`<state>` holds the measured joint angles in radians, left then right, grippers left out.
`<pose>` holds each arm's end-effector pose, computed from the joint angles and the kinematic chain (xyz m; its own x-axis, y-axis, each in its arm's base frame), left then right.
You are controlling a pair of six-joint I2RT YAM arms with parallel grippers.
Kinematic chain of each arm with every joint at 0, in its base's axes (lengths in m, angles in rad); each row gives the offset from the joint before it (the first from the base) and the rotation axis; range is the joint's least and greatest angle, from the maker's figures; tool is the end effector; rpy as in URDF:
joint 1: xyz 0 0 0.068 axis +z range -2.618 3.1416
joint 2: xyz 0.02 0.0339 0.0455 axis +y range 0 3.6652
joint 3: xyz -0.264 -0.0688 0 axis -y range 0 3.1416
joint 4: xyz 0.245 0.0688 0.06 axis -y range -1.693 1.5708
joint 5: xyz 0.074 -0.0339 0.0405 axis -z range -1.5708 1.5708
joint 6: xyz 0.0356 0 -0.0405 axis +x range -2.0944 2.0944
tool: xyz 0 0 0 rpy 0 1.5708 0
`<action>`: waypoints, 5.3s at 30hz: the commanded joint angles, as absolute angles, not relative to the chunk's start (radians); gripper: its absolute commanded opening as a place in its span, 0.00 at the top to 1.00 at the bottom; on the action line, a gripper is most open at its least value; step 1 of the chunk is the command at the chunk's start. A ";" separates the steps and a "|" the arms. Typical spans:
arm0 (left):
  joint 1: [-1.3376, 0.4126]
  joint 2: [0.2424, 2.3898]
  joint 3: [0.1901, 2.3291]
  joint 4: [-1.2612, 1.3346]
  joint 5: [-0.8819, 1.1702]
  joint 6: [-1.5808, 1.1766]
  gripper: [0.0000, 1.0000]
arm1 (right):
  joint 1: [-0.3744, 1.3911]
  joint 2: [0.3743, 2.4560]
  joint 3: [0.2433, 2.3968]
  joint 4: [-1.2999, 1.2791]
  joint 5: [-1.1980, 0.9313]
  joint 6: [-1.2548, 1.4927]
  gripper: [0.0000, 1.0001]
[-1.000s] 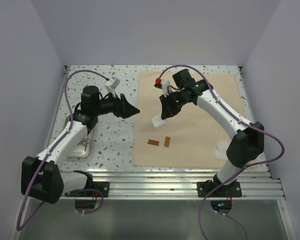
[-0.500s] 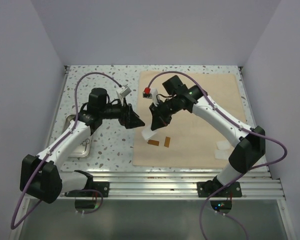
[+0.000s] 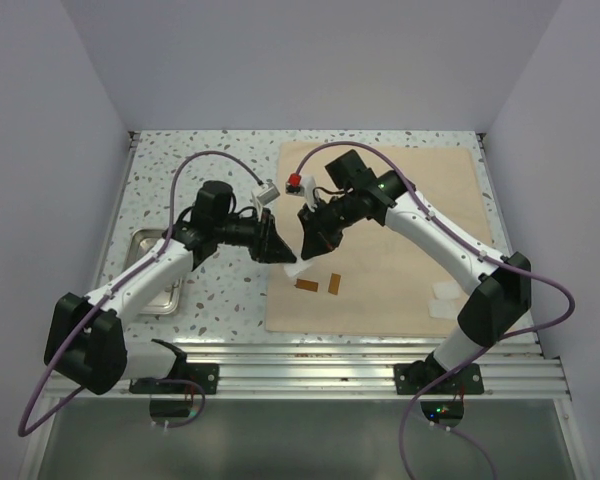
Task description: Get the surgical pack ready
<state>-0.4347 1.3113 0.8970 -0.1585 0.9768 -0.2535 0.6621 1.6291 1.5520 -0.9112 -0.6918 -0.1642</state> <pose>0.2412 -0.1445 0.2741 -0.6934 0.1672 -0.7009 0.7164 0.2647 -0.6456 0.2543 0.2270 0.3333 -0.5271 -0.5705 -0.6298 -0.8478 0.3024 0.4356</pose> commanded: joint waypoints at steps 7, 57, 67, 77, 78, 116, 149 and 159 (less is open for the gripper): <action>-0.324 1.295 0.851 -0.132 0.835 -0.349 1.00 | 0.655 1.601 1.606 -0.899 -0.232 0.113 0.30; 0.374 1.513 0.870 -0.343 0.171 -0.374 0.37 | 0.418 1.627 1.558 -0.997 -0.249 0.248 0.01; 0.151 1.396 0.940 -0.465 0.006 -0.408 0.21 | 0.187 1.658 1.510 -0.876 -0.039 0.249 0.08; -0.043 1.414 0.922 -0.368 0.072 -0.453 0.24 | -0.149 1.536 1.289 -0.887 -0.092 -0.291 0.17; -0.061 1.416 0.926 -0.359 0.083 -0.454 0.24 | -0.203 1.517 1.255 -0.881 -0.151 -0.340 0.14; -0.207 1.657 1.126 -0.391 0.169 -0.367 0.27 | -0.442 1.626 0.985 -0.770 -0.236 -0.565 0.53; -0.170 1.686 1.074 -0.336 0.198 -0.370 0.27 | -0.442 1.488 1.015 -0.880 -0.334 -0.586 1.00; -0.158 1.706 1.075 -0.336 0.209 -0.380 0.27 | -0.442 1.413 1.020 -1.067 -0.405 -0.701 1.00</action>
<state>-0.1646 1.7020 1.0817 -0.3794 0.1841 -0.3965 -0.4389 1.4567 0.9863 -0.9241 -0.3500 -0.5461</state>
